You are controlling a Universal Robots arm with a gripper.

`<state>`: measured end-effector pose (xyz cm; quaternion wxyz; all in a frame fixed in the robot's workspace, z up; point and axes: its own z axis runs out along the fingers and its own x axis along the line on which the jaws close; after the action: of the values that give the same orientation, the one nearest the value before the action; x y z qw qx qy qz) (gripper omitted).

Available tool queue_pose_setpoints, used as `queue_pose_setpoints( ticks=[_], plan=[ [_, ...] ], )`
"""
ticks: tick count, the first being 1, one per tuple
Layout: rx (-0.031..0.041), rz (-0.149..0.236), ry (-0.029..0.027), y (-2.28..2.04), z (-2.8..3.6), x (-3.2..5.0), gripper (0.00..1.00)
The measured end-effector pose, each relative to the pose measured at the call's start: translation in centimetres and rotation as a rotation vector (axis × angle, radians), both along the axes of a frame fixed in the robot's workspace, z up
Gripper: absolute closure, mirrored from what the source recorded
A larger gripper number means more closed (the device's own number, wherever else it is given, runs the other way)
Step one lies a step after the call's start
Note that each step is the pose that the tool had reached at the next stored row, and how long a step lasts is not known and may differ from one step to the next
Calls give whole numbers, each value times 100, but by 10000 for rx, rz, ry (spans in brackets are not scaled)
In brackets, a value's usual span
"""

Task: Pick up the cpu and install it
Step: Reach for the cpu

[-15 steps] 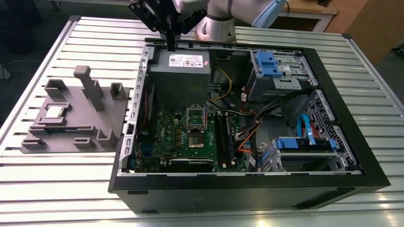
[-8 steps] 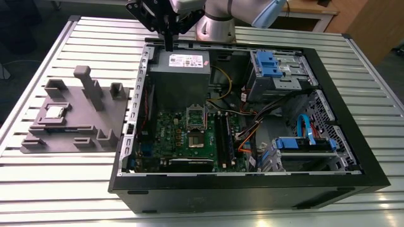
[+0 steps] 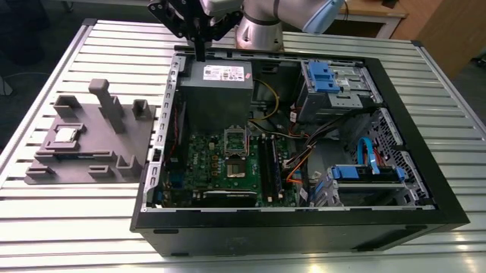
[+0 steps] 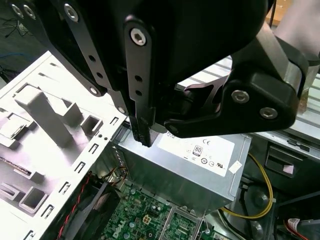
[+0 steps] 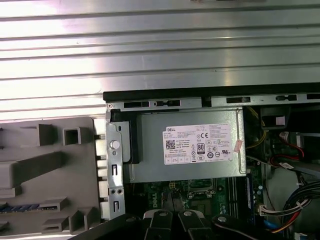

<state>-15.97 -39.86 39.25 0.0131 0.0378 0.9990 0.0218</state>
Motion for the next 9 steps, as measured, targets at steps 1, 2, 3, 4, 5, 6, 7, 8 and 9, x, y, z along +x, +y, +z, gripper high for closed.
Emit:
queue_pose_setpoints(
  ticks=[1, 2, 3, 4, 5, 6, 7, 8, 9],
  plan=[
    [-1, 0, 0, 0, 0, -2, 90],
    [-1, -1, 0, 0, 0, -5, 90],
    [0, -2, 0, 0, 0, -9, 90],
    [0, -2, 0, 0, 0, -13, 90],
    [-1, -1, 0, -1, 0, -18, 90],
    [0, -1, 0, 0, 0, -23, 90],
    [0, -1, 0, 0, 0, -27, 90],
    [0, -1, 0, 0, 0, -31, 90],
    [0, 0, 0, 0, 0, -32, 90]
  ],
)
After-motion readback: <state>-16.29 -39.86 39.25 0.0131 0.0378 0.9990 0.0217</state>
